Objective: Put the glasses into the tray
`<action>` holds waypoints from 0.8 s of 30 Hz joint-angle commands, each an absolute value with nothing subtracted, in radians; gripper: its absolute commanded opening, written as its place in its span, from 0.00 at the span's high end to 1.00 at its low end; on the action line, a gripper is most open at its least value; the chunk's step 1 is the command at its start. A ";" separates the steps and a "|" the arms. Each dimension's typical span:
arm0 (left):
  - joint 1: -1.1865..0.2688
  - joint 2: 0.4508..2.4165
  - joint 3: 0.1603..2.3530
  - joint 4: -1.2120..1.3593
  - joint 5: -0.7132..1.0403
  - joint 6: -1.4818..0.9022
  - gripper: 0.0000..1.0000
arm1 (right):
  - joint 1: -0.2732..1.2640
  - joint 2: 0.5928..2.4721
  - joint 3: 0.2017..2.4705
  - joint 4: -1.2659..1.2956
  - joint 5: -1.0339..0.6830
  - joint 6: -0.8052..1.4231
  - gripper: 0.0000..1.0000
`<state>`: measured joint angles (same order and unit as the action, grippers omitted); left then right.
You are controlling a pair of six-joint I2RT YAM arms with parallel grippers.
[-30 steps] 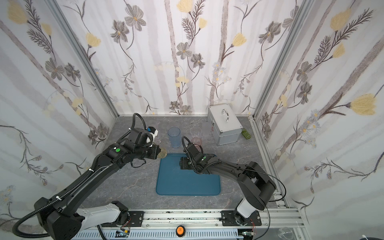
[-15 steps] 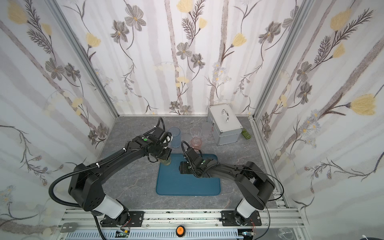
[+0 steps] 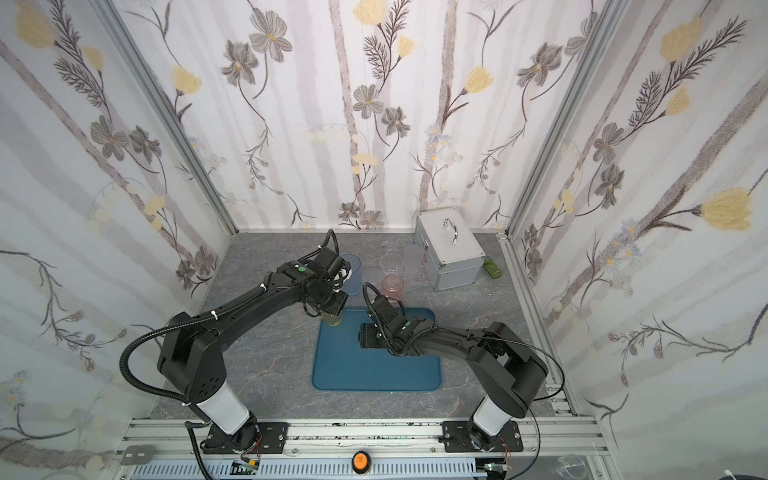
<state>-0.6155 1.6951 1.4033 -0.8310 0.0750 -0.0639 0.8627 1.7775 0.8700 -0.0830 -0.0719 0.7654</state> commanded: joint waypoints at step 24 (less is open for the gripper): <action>-0.513 1.376 1.369 -0.586 0.019 -0.199 0.54 | 0.795 1.730 0.890 -0.126 0.012 0.713 0.32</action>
<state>-0.5446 1.4124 1.4197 -0.6922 0.0662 -0.1280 0.8078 1.7382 0.8825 -0.1104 -0.0246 0.7288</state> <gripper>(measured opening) 0.459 0.675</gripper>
